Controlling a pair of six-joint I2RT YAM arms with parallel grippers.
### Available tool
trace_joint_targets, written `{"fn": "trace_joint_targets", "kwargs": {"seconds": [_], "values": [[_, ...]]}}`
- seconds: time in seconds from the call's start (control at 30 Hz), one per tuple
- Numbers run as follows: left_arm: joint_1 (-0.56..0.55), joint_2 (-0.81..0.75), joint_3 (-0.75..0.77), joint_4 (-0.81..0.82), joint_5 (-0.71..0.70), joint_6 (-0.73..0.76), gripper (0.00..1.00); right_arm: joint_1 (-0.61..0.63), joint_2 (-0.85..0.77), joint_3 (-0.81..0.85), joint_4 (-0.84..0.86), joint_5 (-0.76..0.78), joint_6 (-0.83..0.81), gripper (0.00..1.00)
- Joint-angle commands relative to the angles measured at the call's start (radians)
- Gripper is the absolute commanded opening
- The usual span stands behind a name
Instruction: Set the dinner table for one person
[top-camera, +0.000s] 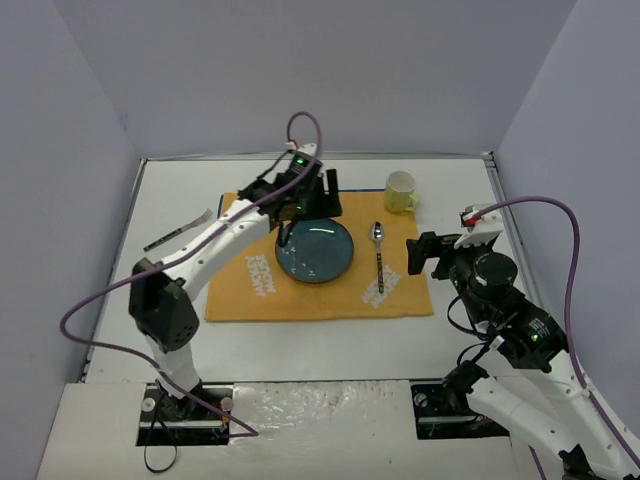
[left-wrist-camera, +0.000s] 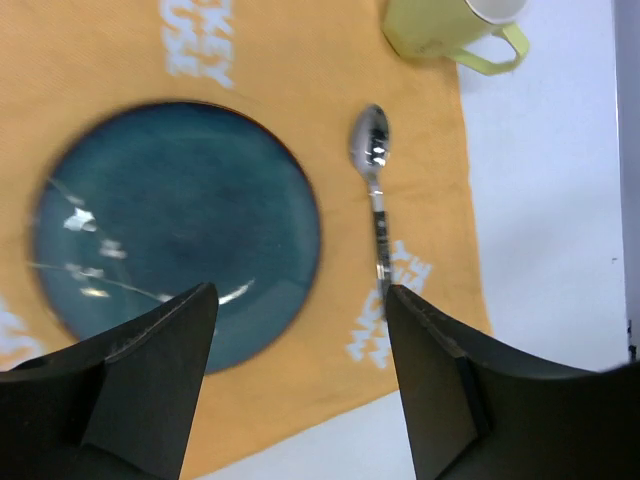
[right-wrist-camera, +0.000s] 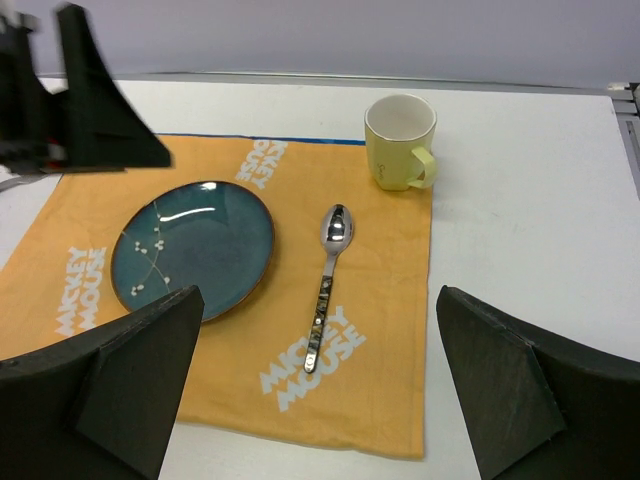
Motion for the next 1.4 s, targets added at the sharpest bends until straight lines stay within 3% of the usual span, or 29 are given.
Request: {"fn": "trace_joint_targets", "kwargs": {"seconds": [0.0,0.1,0.17,0.3,0.37,0.47,0.73,1.13,1.37], "values": [[0.338,-0.143,-0.158,0.008,0.191,0.290,0.64,-0.004,0.029,0.045,0.065,-0.028,-0.041,1.00],[0.526,-0.157,-0.190,0.000,0.271,0.463,0.64,-0.004,0.044,0.036,0.081,-0.051,-0.043,1.00],[0.596,-0.136,-0.174,-0.033,0.242,0.594,0.64,-0.003,0.050,0.028,0.099,-0.065,-0.042,1.00],[0.706,-0.053,-0.149,-0.054,0.151,0.877,0.64,-0.004,0.071,0.024,0.119,-0.108,-0.050,1.00],[0.737,0.001,-0.120,-0.064,0.095,0.938,0.64,-0.004,0.080,0.023,0.123,-0.125,-0.055,1.00],[0.782,0.096,-0.033,-0.126,0.120,1.012,0.64,-0.004,0.093,0.023,0.127,-0.136,-0.059,1.00],[0.911,0.256,0.072,-0.175,0.293,1.024,0.63,-0.004,0.120,0.032,0.130,-0.143,-0.066,1.00],[0.944,0.360,0.038,-0.157,0.332,0.994,0.59,-0.005,0.148,0.039,0.130,-0.139,-0.069,1.00],[0.944,0.360,-0.011,-0.105,0.330,0.972,0.46,-0.004,0.143,0.031,0.130,-0.145,-0.064,1.00]]}}
